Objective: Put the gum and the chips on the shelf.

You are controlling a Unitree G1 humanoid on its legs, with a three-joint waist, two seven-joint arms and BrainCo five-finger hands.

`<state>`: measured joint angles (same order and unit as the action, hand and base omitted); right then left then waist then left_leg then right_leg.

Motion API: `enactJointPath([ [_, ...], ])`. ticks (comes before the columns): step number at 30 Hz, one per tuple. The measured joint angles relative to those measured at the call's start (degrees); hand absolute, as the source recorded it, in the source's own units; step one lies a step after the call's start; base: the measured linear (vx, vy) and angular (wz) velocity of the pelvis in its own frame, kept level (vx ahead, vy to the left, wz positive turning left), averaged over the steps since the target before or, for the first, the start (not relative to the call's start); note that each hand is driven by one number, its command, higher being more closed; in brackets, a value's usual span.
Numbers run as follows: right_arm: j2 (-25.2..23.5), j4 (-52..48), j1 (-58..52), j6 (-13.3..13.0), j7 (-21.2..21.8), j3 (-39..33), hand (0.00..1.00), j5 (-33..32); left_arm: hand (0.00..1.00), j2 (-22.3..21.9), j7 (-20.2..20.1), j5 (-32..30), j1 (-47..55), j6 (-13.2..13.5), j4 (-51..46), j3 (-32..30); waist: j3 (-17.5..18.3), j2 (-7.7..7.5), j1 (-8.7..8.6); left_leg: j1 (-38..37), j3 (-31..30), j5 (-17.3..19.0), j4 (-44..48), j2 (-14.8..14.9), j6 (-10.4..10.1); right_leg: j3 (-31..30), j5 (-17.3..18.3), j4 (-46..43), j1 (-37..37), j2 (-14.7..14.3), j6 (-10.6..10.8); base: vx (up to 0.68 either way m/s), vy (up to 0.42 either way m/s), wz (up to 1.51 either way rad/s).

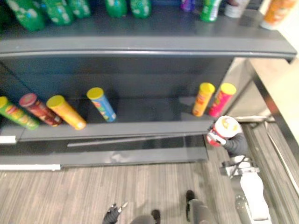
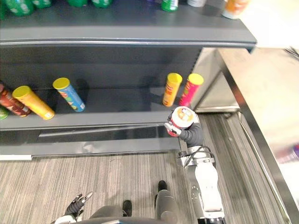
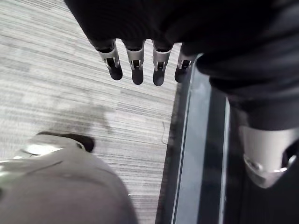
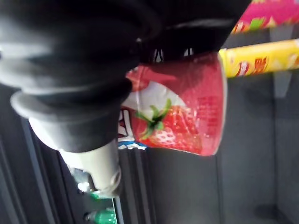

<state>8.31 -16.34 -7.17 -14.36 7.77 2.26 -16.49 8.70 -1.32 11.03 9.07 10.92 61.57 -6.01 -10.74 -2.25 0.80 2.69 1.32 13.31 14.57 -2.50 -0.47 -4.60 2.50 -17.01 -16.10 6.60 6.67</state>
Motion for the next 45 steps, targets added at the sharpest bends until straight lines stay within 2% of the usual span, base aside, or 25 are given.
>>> enactJointPath([
  [1, -0.18, -0.97, 0.18, -0.01, 0.15, 0.3, 1.0, -0.39, 0.0, -0.5, -0.14, 0.08, 0.63, -0.08, 0.03, -0.53, -0.06, 0.43, 0.14, 0.24, 0.11, 0.49, 0.24, 1.73, -0.76, 0.63, -0.04, 2.49, 1.17, -1.42, -0.43, 0.22, -0.181, -0.09],
  [4, -0.18, -1.46, -0.28, -0.03, 0.56, 0.06, 1.0, -2.57, 0.0, -0.66, -0.14, 0.03, 0.5, -0.27, 0.0, -1.0, -0.05, 0.58, -0.42, -0.1, -0.25, 0.83, -0.71, 3.92, -1.33, 2.16, -0.48, 4.96, 2.57, -3.3, -1.77, 0.12, -0.136, 0.07],
  [7, -0.18, -1.51, -1.03, -0.02, 1.55, -0.57, 1.0, -3.35, 0.0, -0.57, -0.3, -1.11, 0.09, -0.3, 0.01, -1.08, 0.03, 0.94, -0.81, -0.23, -0.71, 0.7, -2.1, 4.74, -1.61, 3.03, -0.11, 4.9, 2.33, -3.95, -2.41, 0.06, -0.09, 0.1],
  [9, -0.24, -1.5, -2.26, -0.02, 1.56, -1.1, 1.0, -4.23, 0.0, -0.69, -0.31, -1.31, -0.5, -0.28, -0.03, -1.07, -0.01, 1.24, -0.95, -0.37, -1.71, -0.01, -3.2, 4.8, -2.42, 4.08, 0.32, 4.57, 2.33, -3.82, -2.98, 0.01, -0.043, 0.2],
  [16, -0.31, -1.38, -4.65, -0.02, 1.62, -1.23, 1.0, -4.39, 0.0, -0.7, -0.34, -1.33, -0.58, -0.36, -0.05, -1.04, -0.02, 1.23, -1.2, -0.6, -3.77, -0.64, -3.44, 5.12, -2.58, 7.67, 4.29, -0.2, 1.82, -3.07, -4.6, -0.04, -0.068, 0.31],
  [19, -0.27, -0.74, -5.88, -0.01, 1.61, -1.38, 1.0, -4.96, 0.0, -0.54, -1.02, -0.84, -0.73, -0.35, -0.28, -0.77, -0.1, 1.2, -1.23, 3.19, -2.45, -1.78, 5.44, 4.53, -3.64, 9.37, 5.93, -1.22, 3.15, -1.6, -5.0, -0.06, -0.054, 0.42],
  [21, -0.3, -0.72, -5.98, 0.0, 1.55, -1.59, 1.0, -4.95, 0.0, -0.25, -1.38, -0.51, -0.83, -0.34, -0.9, -0.5, -0.63, 0.39, -1.34, 5.55, -0.1, -4.58, 10.1, 3.84, -3.95, 10.14, 6.06, -0.24, 5.18, 0.35, -5.19, -0.06, -0.031, 0.38],
  [22, -0.32, -0.64, -5.93, -0.01, 1.5, -1.66, 1.0, -4.95, 0.0, -0.32, -1.41, -0.52, -0.73, -0.32, -1.14, -0.4, -0.64, 0.31, -1.43, 6.13, 1.87, -3.78, 9.72, 4.37, -2.52, 10.52, 6.05, 0.18, 5.58, 0.94, -5.2, -0.1, 0.005, 0.32],
  [23, -0.27, -0.49, -5.46, -0.02, 1.46, -1.74, 1.0, -4.95, 0.0, -0.34, -1.42, -0.53, -0.65, -0.33, -1.14, 0.04, -0.52, 0.68, -1.43, 6.42, 3.39, -3.18, 7.3, 5.58, -2.39, 10.61, 6.05, 0.17, 5.49, 1.35, -5.2, -0.09, 0.023, 0.18],
  [25, -0.07, 1.05, -4.34, -0.07, 1.41, -1.73, 1.0, -4.93, 0.0, -0.51, -1.45, -0.55, -0.21, -0.32, -1.13, 0.21, -0.5, 1.19, -1.86, 6.33, 2.75, -3.42, 1.53, 7.18, -3.19, 10.44, 6.04, 0.18, 4.85, 1.5, -5.18, -0.07, 0.105, 0.0],
  [26, 0.12, 1.97, -4.16, -0.05, 1.21, -1.81, 1.0, -4.9, 0.0, -0.83, -1.45, -0.56, 0.13, -0.33, -1.11, 0.29, -0.1, 1.95, -1.96, 5.9, 2.57, -3.79, -2.62, 8.42, -3.83, 10.36, 5.81, 0.18, 4.01, 1.07, -4.78, -0.03, 0.165, -0.17],
  [27, 0.64, 2.21, -4.11, -0.05, 1.15, -1.9, 1.0, -4.88, 0.0, -1.23, -1.45, -0.58, 0.29, -0.34, -1.08, 0.3, 0.45, 3.27, -2.07, 5.68, 2.81, -4.9, -4.74, 9.53, -5.26, 10.16, 5.44, 0.15, 3.29, 0.56, -4.18, -0.01, 0.197, -0.35],
  [28, 0.67, 3.2, -4.09, -0.02, 1.02, -1.79, 1.0, -4.79, 0.0, -1.2, -1.36, -0.67, 0.27, -0.34, -0.91, 0.06, 0.15, 2.76, -1.98, 5.37, 3.34, -6.65, -4.97, 9.17, -5.81, 8.79, 4.75, 1.13, 3.41, 0.63, -3.15, 0.01, 0.17, -0.4],
  [29, 0.65, 3.55, -4.18, 0.06, 1.08, -1.51, 1.0, -4.77, 0.0, -1.11, -1.31, -0.73, 0.27, -0.34, -0.77, 0.0, 0.19, 2.5, -1.8, 5.05, 3.79, -6.91, -5.06, 8.89, -5.81, 8.09, 4.28, 2.08, 3.78, 0.71, -2.47, 0.04, 0.215, -0.55],
  [32, 0.51, 3.67, -4.02, 0.27, 1.13, -1.52, 1.0, -4.59, 0.0, -0.36, -1.1, -3.05, 0.28, -0.36, -0.32, 0.2, 0.98, 1.33, -1.81, 3.06, 7.83, -7.32, -6.62, 6.97, -4.76, 4.5, 0.79, 7.26, 5.47, 1.86, -0.35, 0.11, 0.247, -0.54],
  [34, 0.5, 3.67, -3.95, 0.31, 1.05, -1.82, 1.0, -4.07, 0.0, 0.05, -1.12, -3.72, -0.06, -0.38, -0.09, 1.31, 1.46, 0.89, -2.03, 3.01, 10.42, -6.85, -6.4, 5.82, -3.26, 2.39, -1.55, 9.99, 5.47, 2.75, 0.88, 0.12, 0.207, -0.63],
  [37, -0.15, 4.57, -2.14, 1.23, 0.91, -0.97, 1.0, -3.65, 0.0, 0.26, -0.96, -4.6, -0.46, -0.58, 0.0, 1.36, 1.49, 0.75, -1.86, 2.78, 16.47, -5.07, -5.37, 5.74, -1.4, -0.97, -6.71, 14.5, 5.05, 2.7, 0.68, 0.09, 0.17, -1.0],
  [39, -0.31, 8.13, 0.75, 1.54, 0.61, 0.87, 1.0, -3.59, 0.0, 0.18, -0.76, -4.59, -0.59, -0.59, 0.04, 1.34, 1.65, 0.77, -1.6, 1.66, 21.58, -3.84, -5.4, 6.66, -0.96, 0.56, -10.54, 18.25, 5.29, 2.24, -1.73, 0.04, 0.102, -1.07],
  [42, -0.31, 10.79, 1.99, 2.05, 0.47, 1.79, 1.0, -3.53, 0.0, 0.24, -0.7, -4.63, -1.25, -0.67, -0.02, 1.36, 1.72, 0.64, -0.97, 0.35, 25.31, -3.82, -5.66, 6.9, -0.93, 6.2, -10.63, 18.78, 5.3, 2.39, -2.04, 0.04, 0.044, -0.65],
  [45, -0.24, 11.26, 2.06, 2.42, 0.27, 1.75, 1.0, -1.86, 0.0, 0.28, -0.73, -4.72, -1.96, -1.1, 0.03, 1.17, 1.85, 0.93, -0.72, 0.12, 24.82, -3.75, -5.71, 7.73, -1.31, 6.9, -10.52, 18.98, 5.48, 1.37, -1.83, 0.03, -0.058, -0.12],
])
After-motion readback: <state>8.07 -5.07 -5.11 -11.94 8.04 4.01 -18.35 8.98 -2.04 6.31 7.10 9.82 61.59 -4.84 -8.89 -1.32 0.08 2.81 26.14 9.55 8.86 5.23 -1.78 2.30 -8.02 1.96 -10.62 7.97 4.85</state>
